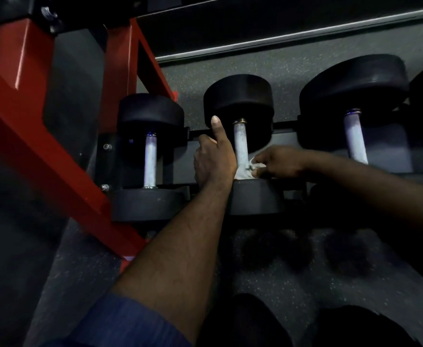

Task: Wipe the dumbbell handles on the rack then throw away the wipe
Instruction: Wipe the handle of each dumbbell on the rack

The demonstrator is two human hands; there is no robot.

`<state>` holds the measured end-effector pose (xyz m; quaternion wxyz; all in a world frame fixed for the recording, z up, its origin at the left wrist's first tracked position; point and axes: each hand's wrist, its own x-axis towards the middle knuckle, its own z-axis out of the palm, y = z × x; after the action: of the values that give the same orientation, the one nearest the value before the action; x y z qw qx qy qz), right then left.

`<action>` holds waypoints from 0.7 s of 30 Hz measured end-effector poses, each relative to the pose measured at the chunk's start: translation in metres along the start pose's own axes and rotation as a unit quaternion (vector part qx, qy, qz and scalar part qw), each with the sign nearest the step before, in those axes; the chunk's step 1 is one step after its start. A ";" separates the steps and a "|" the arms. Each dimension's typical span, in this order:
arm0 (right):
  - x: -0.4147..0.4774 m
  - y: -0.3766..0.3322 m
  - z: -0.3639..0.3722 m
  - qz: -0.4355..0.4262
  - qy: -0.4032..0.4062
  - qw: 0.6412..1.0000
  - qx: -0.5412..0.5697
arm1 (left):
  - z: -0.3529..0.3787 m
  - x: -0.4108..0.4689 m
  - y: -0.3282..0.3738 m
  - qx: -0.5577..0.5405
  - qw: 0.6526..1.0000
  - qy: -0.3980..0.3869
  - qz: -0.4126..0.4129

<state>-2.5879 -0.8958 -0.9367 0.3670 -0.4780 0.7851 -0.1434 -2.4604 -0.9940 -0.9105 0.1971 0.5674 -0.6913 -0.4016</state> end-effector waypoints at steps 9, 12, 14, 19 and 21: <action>-0.002 -0.012 -0.001 0.050 0.066 0.994 0.076 | 0.000 0.000 0.002 0.013 0.999 -0.029 0.029; -0.005 -0.022 0.003 0.044 0.042 0.998 -0.006 | 0.001 -0.002 0.003 0.015 0.999 -0.032 0.023; -0.007 -0.027 -0.002 0.041 0.001 0.999 -0.023 | 0.000 -0.001 0.003 0.008 0.999 -0.022 0.025; 0.008 -0.021 -0.005 0.055 0.092 0.989 0.100 | -0.001 0.001 0.000 0.007 0.999 -0.016 0.028; 0.008 -0.023 -0.001 0.072 0.051 0.995 0.055 | -0.002 0.002 -0.001 0.002 1.000 -0.019 0.023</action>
<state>-2.5761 -0.9144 -0.9261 0.3621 -0.3916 0.8257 -0.1839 -2.4589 -0.9966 -0.9105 0.1917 0.5439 -0.7087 -0.4064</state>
